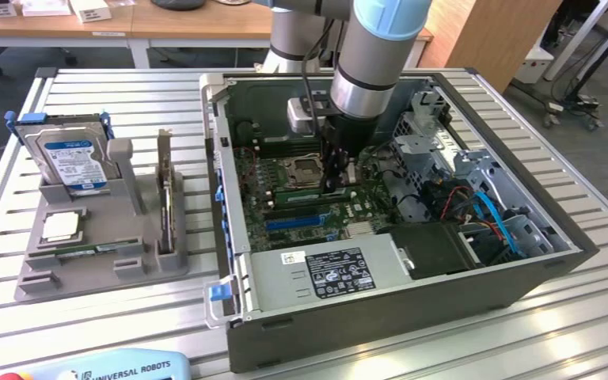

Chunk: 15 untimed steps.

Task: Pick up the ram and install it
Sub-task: 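Insert the ram into the slot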

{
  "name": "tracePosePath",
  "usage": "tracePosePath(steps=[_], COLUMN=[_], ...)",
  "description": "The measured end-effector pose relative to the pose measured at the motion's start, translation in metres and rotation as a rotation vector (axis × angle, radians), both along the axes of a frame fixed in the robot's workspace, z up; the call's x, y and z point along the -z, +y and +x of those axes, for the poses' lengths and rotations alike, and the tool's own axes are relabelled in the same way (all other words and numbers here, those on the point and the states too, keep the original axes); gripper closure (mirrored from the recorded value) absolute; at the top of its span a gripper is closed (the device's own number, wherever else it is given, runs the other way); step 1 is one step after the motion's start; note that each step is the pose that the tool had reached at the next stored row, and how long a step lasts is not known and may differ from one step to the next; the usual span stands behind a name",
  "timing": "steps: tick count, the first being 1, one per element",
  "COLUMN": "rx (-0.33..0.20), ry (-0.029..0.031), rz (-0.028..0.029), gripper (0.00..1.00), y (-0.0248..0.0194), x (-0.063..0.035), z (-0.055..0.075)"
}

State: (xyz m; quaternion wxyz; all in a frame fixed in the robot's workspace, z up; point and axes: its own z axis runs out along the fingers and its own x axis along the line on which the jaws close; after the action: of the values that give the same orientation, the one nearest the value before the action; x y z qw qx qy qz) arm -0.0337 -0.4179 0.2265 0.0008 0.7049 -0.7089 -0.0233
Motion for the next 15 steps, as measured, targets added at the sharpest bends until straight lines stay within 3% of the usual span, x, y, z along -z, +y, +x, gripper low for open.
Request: tracePosePath(steps=[12,13,15], rx=[0.000,0.000,0.000], ry=[0.0000,0.0000,0.0000], rz=[0.0000,0.0000,0.0000], gripper=[0.87,0.81,0.81], y=[0.0000,0.0000,0.0000], x=[0.0008,0.0008,0.0001], z=[0.0000,0.0000,0.0000])
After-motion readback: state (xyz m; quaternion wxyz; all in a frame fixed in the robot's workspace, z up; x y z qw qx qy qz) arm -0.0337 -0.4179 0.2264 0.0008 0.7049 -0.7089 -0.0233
